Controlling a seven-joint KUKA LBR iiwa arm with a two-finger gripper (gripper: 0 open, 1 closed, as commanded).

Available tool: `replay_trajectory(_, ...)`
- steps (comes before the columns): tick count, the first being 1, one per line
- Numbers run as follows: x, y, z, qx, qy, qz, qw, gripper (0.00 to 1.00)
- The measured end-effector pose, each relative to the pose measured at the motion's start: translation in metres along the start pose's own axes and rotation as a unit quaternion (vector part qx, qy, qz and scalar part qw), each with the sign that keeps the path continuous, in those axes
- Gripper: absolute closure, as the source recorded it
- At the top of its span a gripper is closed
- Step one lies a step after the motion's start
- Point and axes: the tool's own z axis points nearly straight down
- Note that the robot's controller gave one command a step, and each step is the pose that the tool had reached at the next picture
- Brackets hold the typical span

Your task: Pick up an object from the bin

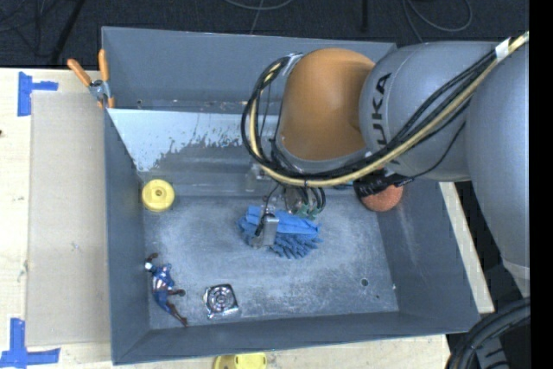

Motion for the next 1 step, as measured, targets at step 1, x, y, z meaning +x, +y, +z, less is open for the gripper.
replay_trajectory(1, -0.0022, -0.0260, 0.0272, 0.000, 0.0011, 0.022, 0.9998, 0.00)
